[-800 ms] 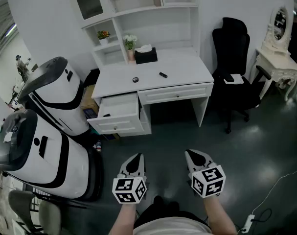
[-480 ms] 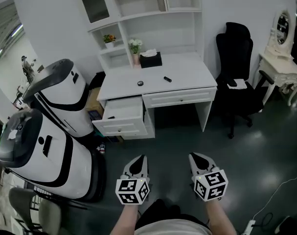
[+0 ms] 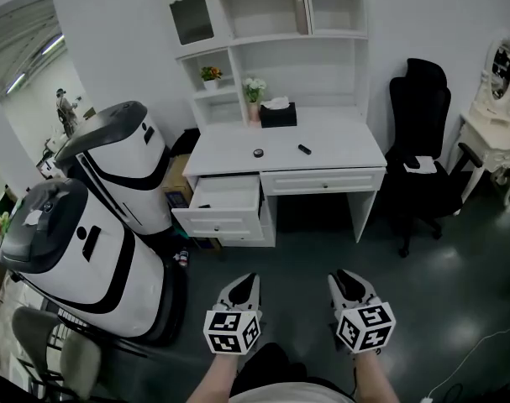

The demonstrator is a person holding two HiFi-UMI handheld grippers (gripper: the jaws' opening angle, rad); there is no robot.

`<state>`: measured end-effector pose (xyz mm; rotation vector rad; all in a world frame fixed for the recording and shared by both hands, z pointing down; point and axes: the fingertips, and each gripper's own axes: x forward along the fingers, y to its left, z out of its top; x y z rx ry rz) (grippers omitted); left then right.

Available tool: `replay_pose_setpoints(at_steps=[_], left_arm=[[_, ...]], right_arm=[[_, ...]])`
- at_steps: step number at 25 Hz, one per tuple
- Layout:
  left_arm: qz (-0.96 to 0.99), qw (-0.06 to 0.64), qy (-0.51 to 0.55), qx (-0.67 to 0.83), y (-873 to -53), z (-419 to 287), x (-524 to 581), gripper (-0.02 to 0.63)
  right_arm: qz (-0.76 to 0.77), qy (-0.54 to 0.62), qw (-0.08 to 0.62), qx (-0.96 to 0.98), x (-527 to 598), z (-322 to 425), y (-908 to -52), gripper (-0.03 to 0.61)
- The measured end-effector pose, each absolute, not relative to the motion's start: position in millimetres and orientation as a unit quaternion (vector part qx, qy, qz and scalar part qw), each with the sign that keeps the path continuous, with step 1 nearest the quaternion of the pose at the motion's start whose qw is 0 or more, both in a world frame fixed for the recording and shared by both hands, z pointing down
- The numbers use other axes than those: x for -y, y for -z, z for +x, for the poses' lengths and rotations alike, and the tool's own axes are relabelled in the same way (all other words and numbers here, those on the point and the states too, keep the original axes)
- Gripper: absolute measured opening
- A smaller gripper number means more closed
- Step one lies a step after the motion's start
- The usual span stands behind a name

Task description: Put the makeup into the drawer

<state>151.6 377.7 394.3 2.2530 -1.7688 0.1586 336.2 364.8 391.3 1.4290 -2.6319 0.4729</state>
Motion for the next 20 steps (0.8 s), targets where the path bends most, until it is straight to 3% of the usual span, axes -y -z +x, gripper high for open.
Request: replay_pose_setpoints(at_steps=[12,20], left_arm=[[0.770,0.148,-0.058,0.617,-407,119,-328,0.002],[0.760,0.164,-0.057,0.626,-421,72,-249,0.002]], right_arm=[[0.462,-0.178,0.062,0.866,-313,308,-403,0.139],[0.459,-0.185,0.075,0.866,-229,265,-413,0.152]])
